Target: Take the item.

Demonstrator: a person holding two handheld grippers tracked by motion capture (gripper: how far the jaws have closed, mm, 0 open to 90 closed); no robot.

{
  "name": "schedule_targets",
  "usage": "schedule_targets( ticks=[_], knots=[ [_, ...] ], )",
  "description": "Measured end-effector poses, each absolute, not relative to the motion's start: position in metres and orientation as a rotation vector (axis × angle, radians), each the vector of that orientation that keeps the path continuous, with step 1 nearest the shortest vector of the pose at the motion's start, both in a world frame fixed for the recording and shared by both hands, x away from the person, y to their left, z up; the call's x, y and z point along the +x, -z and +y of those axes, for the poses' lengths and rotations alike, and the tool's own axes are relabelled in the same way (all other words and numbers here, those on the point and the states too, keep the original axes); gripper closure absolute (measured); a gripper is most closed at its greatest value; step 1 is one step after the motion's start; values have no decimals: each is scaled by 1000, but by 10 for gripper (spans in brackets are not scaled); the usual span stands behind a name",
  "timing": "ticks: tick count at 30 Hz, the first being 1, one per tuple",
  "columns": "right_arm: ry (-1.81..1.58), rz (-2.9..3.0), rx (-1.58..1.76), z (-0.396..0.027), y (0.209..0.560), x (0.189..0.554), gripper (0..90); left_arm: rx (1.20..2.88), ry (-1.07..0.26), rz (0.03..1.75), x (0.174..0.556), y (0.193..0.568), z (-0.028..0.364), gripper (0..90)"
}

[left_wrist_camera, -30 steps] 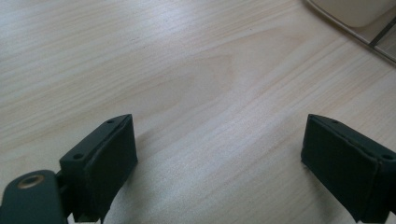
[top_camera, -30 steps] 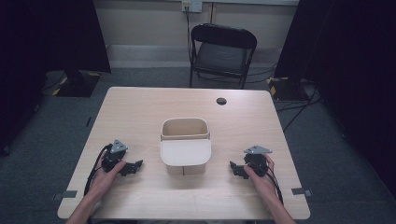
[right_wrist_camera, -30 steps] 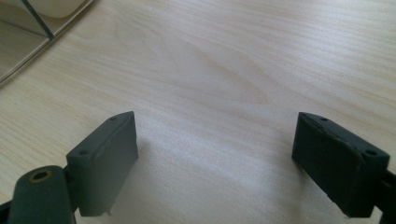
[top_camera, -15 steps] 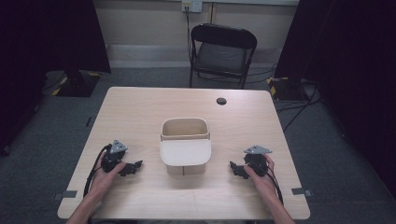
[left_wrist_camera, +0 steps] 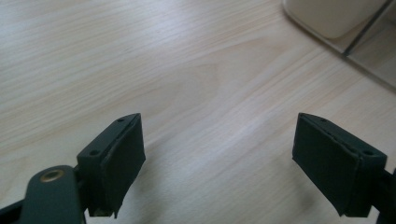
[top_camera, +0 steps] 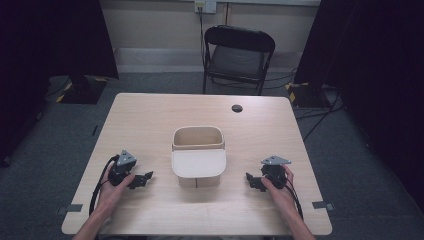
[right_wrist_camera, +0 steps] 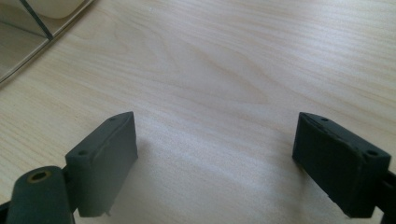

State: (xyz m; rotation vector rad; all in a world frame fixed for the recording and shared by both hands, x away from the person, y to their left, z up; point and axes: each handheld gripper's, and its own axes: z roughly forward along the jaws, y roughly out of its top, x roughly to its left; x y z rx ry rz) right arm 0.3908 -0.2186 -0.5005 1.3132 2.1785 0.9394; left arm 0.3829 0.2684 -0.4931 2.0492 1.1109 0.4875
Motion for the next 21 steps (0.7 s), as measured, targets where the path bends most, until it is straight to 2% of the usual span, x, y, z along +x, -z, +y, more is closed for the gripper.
schedule_targets(
  ticks=[21],
  knots=[
    [-938,2176,1318,-218,500,391,131,1994,-444,958,366,471,242,166]
  ],
)
